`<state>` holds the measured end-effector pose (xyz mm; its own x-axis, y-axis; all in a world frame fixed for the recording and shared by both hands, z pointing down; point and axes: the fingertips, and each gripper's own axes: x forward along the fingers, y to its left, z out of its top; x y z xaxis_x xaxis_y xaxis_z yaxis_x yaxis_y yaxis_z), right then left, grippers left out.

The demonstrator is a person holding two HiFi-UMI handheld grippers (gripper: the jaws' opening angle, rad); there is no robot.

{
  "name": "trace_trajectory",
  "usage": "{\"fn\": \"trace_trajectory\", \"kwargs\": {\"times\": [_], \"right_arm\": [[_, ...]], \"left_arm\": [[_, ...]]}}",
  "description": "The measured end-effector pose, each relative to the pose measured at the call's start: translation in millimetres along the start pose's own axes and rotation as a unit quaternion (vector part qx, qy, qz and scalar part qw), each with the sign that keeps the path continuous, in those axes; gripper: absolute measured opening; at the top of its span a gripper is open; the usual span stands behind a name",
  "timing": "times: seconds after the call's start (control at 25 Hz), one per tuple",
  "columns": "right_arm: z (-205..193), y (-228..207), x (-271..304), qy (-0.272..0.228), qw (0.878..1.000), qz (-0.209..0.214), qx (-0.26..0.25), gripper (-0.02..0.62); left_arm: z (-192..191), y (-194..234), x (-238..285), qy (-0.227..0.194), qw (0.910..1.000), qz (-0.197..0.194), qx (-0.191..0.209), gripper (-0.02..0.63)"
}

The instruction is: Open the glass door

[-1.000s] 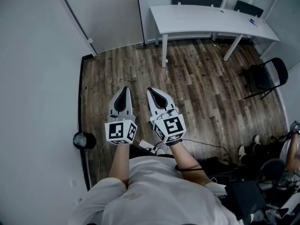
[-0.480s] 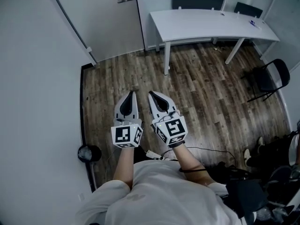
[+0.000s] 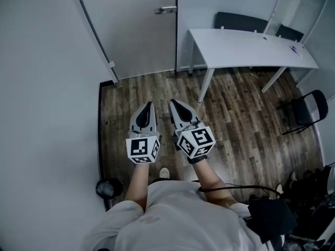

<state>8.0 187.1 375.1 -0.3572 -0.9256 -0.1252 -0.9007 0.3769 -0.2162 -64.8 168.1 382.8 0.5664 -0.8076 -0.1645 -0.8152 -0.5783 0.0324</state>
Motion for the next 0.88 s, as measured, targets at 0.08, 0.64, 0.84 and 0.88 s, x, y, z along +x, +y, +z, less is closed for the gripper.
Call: {"fn": "trace_trajectory", "kwargs": {"times": [0.08, 0.64, 0.84, 0.88], "right_arm": [[-7, 18, 44, 0.001, 1.000, 0.014, 0.017, 0.005], [-59, 37, 205, 0.034, 0.997, 0.052, -0.045, 0.005], [-67, -17, 258, 0.045, 0.997, 0.051, -0.039, 0.004], [-66, -31, 267, 0.043, 0.997, 0.049, -0.036, 0.004]], "left_arm": [[-3, 51, 5, 0.003, 0.9998, 0.018, 0.001, 0.003], [-35, 178, 70, 0.004, 0.9983, 0.053, -0.023, 0.003], [-19, 194, 140, -0.014, 0.9919, 0.023, -0.125, 0.003], [-18, 195, 157, -0.016, 0.9941, 0.022, -0.105, 0.003]]}}
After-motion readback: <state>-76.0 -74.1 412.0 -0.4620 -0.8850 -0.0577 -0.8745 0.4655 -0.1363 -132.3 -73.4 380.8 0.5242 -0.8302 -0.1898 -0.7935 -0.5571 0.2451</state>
